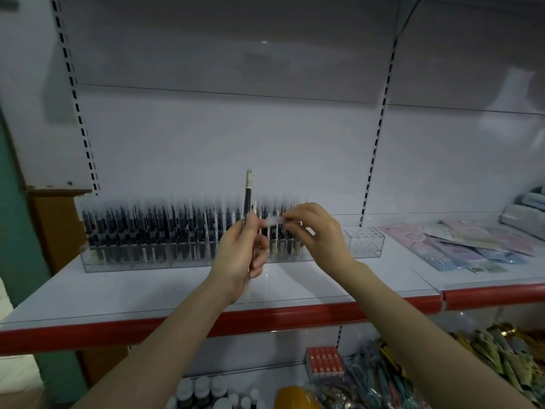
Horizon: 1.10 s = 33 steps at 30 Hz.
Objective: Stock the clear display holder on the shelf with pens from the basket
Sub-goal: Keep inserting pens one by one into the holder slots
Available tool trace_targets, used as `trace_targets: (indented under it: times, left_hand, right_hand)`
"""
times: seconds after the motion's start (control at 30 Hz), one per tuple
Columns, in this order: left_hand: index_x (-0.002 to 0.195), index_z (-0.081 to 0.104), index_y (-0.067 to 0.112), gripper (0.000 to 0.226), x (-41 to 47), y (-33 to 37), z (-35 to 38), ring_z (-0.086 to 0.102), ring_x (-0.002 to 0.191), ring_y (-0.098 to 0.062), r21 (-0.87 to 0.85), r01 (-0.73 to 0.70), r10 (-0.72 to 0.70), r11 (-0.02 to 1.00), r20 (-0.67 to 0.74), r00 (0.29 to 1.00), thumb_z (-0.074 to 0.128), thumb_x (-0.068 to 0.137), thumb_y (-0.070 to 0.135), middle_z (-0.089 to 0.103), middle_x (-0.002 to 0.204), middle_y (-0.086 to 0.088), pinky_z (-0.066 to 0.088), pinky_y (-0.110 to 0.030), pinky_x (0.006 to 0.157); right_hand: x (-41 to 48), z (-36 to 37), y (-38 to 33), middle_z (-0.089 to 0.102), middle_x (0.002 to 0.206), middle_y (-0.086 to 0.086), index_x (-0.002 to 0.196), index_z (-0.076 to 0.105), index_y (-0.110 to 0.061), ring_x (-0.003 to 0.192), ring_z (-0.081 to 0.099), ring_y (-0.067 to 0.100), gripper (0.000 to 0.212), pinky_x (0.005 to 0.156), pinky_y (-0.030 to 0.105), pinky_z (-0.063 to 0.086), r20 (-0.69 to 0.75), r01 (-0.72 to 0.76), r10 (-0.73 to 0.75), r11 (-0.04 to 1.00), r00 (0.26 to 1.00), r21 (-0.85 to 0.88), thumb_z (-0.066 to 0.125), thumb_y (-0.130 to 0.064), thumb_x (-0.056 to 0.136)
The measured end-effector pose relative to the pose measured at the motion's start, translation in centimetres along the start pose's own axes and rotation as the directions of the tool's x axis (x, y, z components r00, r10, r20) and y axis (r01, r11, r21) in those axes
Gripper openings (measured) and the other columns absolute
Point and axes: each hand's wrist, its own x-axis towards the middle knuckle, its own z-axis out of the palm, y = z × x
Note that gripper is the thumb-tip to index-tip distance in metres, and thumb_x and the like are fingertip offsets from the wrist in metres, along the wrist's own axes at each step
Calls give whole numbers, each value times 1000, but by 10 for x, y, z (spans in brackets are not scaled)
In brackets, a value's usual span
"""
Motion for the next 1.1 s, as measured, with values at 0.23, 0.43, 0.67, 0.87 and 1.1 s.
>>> trace_targets:
  times: [0.23,0.43,0.67,0.87,1.1]
  left_hand:
    - [100,61,12,33,5,-5,-8,31,39,-10,37,64,-62,997,-40,997,32,101,28,44,57,0,27,-21,36]
    - [88,59,9,21,9,-15,-9,47,59,-13,246,-26,42,969,-57,998,41,98,12,54,71,-5,43,-26,55]
    - [91,59,13,16,10,-21,-9,65,66,-6,142,-17,20,990,-26,999,48,94,3,66,86,-2,56,-28,65]
    - [97,60,13,14,11,-24,-10,65,67,-8,113,-21,24,993,-27,999,52,92,3,61,80,-3,58,-30,67]
    - [97,62,16,17,12,-27,-12,65,67,-8,93,-15,17,996,-25,1000,55,90,2,65,73,2,59,-30,67]
  right_hand:
    - [14,-20,22,63,90,0,115,59,-6,84,59,14,25,71,10,44,-89,-546,565,819,820,174,57,-10,91]
    - [23,-18,46,68,97,14,118,56,-6,91,64,29,27,79,33,50,-23,-713,727,678,686,181,53,-12,92]
    - [30,-9,50,69,97,16,116,57,-4,89,65,27,25,71,29,47,52,-718,718,688,694,105,52,-12,92]
    - [28,-2,54,68,98,19,113,59,1,84,65,28,24,74,32,50,142,-731,723,682,676,6,55,-8,91]
    - [18,12,64,68,100,21,108,62,2,95,64,33,23,89,43,51,211,-755,754,649,622,-94,58,-7,88]
